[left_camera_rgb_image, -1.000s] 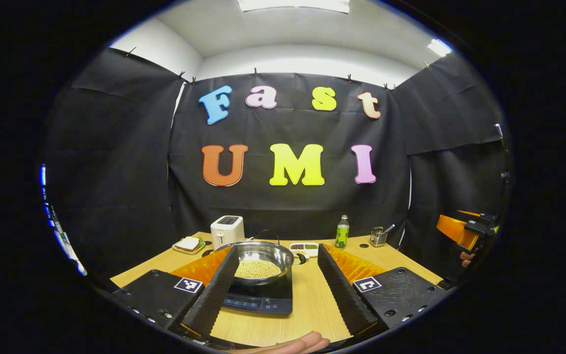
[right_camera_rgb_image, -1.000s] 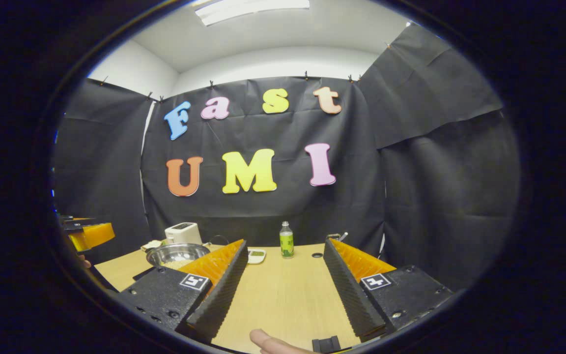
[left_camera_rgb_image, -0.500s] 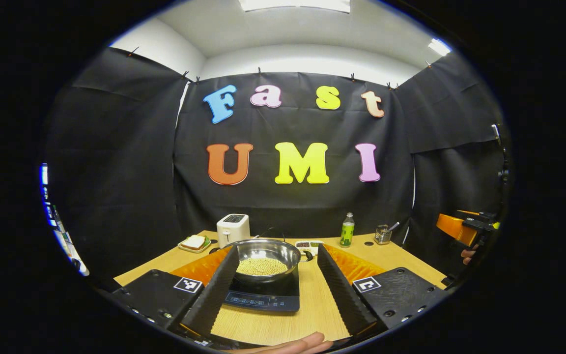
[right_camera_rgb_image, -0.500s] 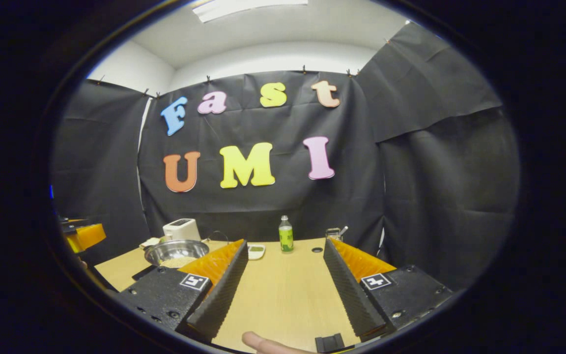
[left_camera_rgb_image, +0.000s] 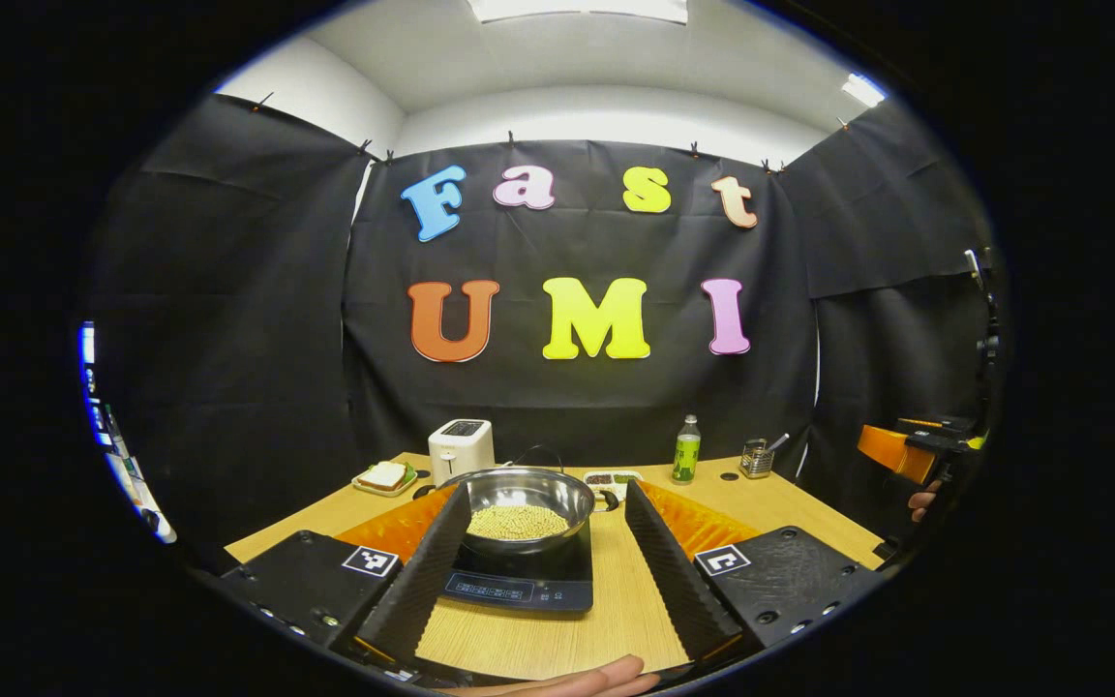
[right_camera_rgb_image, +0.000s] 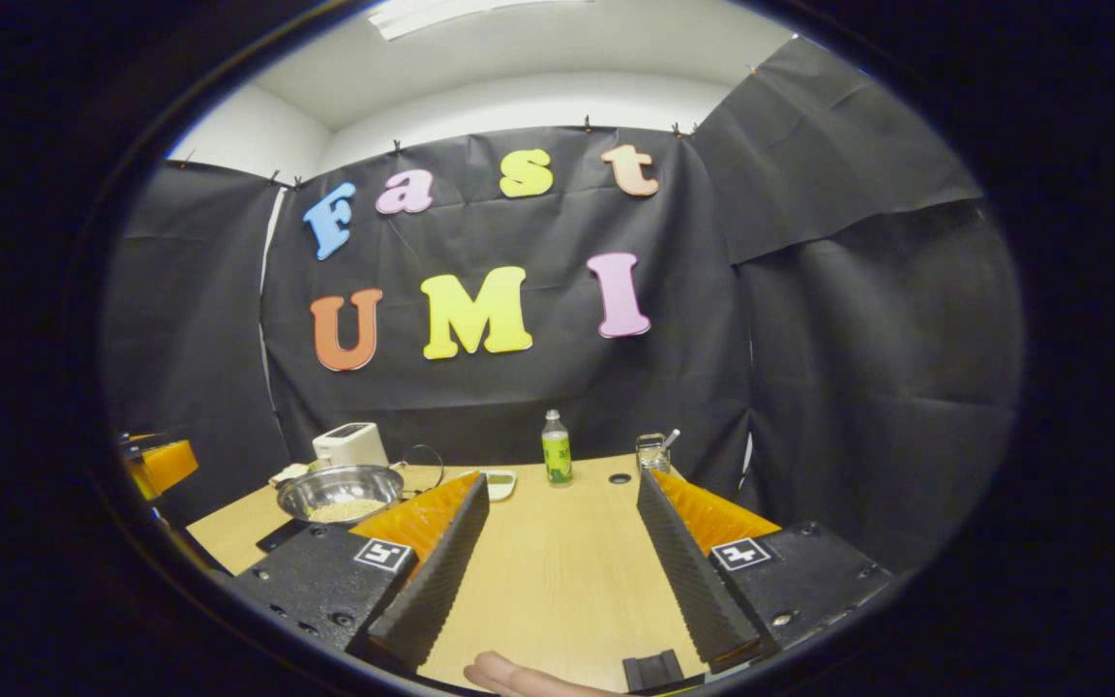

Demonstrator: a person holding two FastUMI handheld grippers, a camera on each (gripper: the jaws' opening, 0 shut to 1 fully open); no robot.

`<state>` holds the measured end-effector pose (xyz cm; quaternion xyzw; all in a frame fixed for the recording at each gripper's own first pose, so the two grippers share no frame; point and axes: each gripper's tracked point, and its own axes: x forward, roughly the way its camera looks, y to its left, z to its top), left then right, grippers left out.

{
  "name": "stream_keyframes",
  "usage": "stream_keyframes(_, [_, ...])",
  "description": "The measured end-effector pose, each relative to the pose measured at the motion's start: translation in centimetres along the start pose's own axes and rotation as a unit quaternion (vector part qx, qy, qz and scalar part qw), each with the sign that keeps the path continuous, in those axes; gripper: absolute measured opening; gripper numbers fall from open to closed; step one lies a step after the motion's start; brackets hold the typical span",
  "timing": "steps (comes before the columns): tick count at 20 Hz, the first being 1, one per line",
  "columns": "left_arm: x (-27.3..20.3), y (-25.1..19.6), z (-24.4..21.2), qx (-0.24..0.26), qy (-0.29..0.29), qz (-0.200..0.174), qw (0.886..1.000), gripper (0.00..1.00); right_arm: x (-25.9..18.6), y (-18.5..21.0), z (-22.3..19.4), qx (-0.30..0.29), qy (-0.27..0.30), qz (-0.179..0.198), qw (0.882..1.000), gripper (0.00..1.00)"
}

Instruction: First push the handle of the pot to place it horizontally, then grasp the pot with both hands and set it on the induction cooktop.

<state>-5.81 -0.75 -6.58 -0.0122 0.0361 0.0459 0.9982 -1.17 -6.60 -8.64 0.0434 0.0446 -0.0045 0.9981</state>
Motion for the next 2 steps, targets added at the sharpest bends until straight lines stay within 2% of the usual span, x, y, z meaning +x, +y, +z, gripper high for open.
stream_keyframes(2, [0.13, 0.2, -0.19, 0.0, 0.002, 0.002, 1.0, 0.95, 0.04, 0.11, -0.26, 0.004, 0.004, 0.005, 1.0, 0.98])
